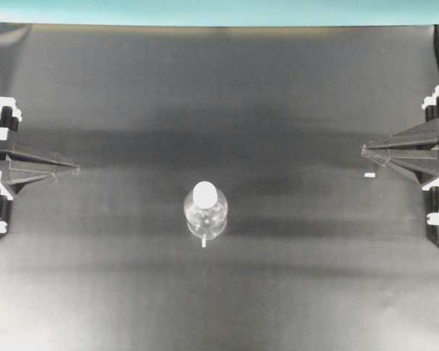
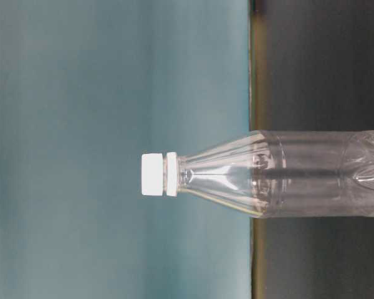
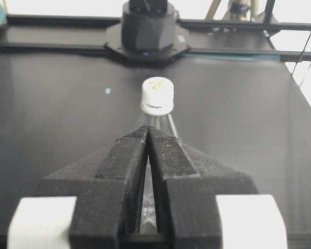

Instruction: Open the bottle cap by holding the bottle with the left arm and twisting the cap with the right arm.

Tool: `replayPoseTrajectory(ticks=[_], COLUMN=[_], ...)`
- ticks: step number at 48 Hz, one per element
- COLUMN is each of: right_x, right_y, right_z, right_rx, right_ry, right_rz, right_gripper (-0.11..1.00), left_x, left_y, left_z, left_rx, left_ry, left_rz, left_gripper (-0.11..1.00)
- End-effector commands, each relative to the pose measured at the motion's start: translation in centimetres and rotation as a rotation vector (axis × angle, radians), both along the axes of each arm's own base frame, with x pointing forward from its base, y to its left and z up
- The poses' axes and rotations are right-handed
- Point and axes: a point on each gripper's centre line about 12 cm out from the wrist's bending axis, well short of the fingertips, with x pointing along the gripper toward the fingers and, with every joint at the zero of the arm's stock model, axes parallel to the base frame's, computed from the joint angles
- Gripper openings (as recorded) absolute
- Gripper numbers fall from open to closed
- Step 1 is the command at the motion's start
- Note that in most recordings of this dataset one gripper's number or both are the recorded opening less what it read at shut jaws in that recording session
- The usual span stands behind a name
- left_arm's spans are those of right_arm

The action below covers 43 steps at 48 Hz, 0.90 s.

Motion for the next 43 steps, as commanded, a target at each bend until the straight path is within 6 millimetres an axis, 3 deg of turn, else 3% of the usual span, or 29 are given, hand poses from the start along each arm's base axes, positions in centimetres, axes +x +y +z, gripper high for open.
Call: replayPoseTrajectory(ticks=[1,12,23,28,37,40,43], right_x=[0.2,0.6,0.5,0.5,0.5,0.4,0.4], right_y=[-0.3,-0.3,-0.3,-0.3,-0.3,-0.3,-0.3], right_z=[0.5,0.5,0.1,0.1,0.2,0.2,0.2], right_rx=[0.006,0.040,0.050,0.050,0.052,0.054,0.055], right_ry=[-0.011,0.106,0.164,0.164,0.163,0.163,0.163], right_rz=[-0.015,-0.015,-0.013,-0.015,-0.016,-0.016,-0.016], right_gripper=[0.03,0.00,0.00,0.00,0.00,0.00,0.00], left_x=[1.2,5.4,10.1,12.0,15.1,16.0,16.9], left_y=[0.0,-0.1,-0.3,-0.7,-1.5,-1.9,-2.2], left_z=[2.8,5.4,5.5,5.1,3.2,2.4,1.4], left_rx=[0.052,0.053,0.053,0.054,0.022,0.009,0.000], left_ry=[-0.032,-0.031,-0.045,-0.031,0.007,0.014,0.024], left_rz=[-0.002,-0.004,-0.013,-0.026,-0.053,-0.064,-0.074], left_gripper=[0.14,0.09,0.13,0.33,0.88,0.98,0.99])
